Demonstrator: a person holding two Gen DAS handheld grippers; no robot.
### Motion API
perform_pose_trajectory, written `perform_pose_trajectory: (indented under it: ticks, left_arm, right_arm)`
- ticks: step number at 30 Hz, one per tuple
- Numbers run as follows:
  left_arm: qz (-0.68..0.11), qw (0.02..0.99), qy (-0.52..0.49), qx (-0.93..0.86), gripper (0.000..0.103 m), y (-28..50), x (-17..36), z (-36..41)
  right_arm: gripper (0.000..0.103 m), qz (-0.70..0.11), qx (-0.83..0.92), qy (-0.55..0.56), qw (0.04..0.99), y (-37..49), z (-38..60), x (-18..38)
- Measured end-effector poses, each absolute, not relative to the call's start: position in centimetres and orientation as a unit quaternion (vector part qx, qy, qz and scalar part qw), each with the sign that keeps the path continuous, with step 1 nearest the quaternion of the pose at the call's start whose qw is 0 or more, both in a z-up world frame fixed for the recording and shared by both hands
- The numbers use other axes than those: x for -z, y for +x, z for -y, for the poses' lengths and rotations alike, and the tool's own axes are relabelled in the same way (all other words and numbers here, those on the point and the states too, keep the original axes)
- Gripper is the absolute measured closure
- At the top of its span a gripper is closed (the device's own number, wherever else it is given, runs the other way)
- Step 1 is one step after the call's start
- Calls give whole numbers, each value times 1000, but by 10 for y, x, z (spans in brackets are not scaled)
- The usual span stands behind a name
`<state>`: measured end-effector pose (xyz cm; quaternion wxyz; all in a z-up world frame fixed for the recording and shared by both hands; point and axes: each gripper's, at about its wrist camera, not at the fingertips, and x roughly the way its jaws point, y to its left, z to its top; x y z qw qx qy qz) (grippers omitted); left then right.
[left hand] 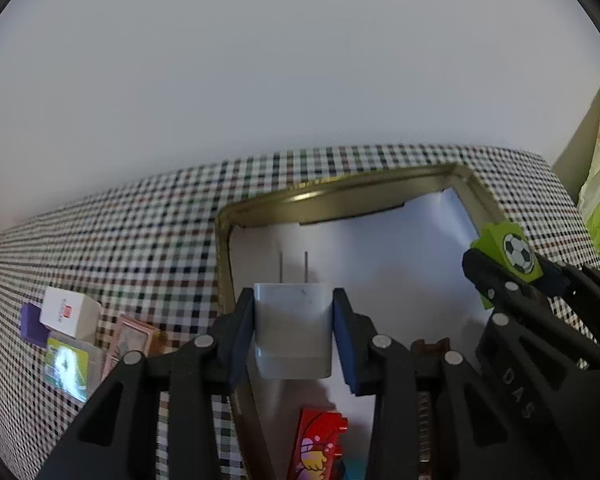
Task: Organize rigid objects
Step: 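Open both tools to drop the soccer-ball block and plug into the tray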
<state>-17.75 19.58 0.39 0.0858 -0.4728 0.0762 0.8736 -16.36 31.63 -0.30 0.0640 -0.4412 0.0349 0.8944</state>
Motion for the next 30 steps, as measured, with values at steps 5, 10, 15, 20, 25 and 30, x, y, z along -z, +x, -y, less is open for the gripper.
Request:
perform_pose_trajectory:
  ticks: [5,10,15,20,25,30]
  left_arm:
    - [-88,85,-486,-866,66,-181,1,-202]
    - [-88,90,-498,-858,66,-184,6,-206]
    - [-58,112,-480,-868,63,-175,-5,-201]
    - [-38,89,-362,-927,16,-138,-48,-178]
    - [3,89,-298,-950,1,-106,-58,-151]
    - [-3,96,-282,-954,1,-87,-47,-127]
  right_arm:
    - [69,-36,-889,-452,65,-167,-319,10]
    - [69,-53,-880,-470,48,-170,-322,14]
    - [56,-85,-885,-456,25,-158,-331,-2]
    - [33,-189,-908,-374,28,-116,-354,-31]
    - [22,-255,-912,-321,34,-72,-351,-35]
    - [22,-234,-931,-272,69,-34,-322,-31]
